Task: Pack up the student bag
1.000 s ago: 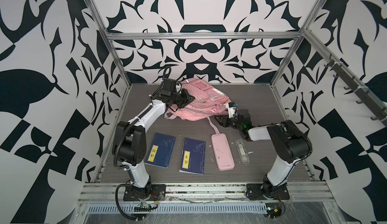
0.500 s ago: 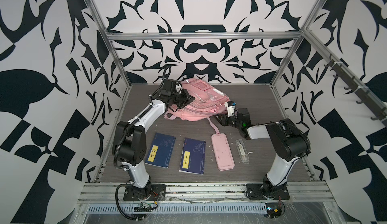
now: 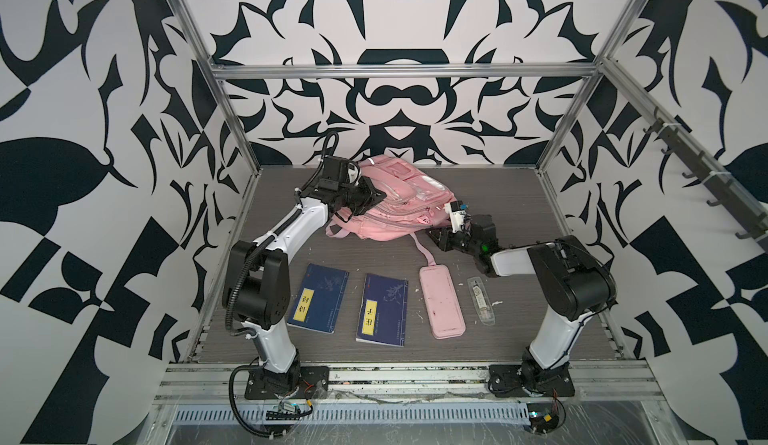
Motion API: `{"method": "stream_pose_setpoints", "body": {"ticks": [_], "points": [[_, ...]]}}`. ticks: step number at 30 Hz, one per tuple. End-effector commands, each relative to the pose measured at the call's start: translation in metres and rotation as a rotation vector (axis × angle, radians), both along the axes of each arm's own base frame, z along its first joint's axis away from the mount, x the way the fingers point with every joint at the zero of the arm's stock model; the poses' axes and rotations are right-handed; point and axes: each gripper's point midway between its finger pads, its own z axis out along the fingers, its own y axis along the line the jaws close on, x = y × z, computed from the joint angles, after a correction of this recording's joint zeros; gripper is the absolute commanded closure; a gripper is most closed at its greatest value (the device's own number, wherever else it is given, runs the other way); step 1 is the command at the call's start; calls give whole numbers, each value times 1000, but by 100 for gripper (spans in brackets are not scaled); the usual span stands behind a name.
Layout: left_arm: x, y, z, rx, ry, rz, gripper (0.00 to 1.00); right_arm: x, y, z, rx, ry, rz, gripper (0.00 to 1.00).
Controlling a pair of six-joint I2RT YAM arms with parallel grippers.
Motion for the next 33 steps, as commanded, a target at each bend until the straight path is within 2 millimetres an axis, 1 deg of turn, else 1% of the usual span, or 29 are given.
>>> {"method": "stream_pose_setpoints", "body": {"ticks": [1, 10, 21, 26, 27, 28, 29, 33], "points": [[9, -3, 61, -70, -170, -24, 100, -2, 6, 12, 17, -39, 31, 77], [9, -4, 64, -76, -173, -24, 100, -2, 16, 11, 20, -33, 54, 80], [10, -2, 66, -79, -175, -22, 100, 2, 14, 8, 11, -32, 28, 80], [9, -1, 66, -78, -176, -21, 100, 3, 13, 12, 13, -37, 19, 83], [9, -1, 66, -79, -176, -21, 100, 3, 13, 13, 14, -39, 18, 86], [9, 0, 66, -78, -176, -20, 100, 2, 13, 13, 15, -37, 18, 90], [9, 0, 66, -79, -174, -19, 100, 2, 13, 14, 19, -38, 20, 92], [11, 2, 65, -77, -175, -11, 100, -6, 13, 18, 27, -35, 26, 92]]}}
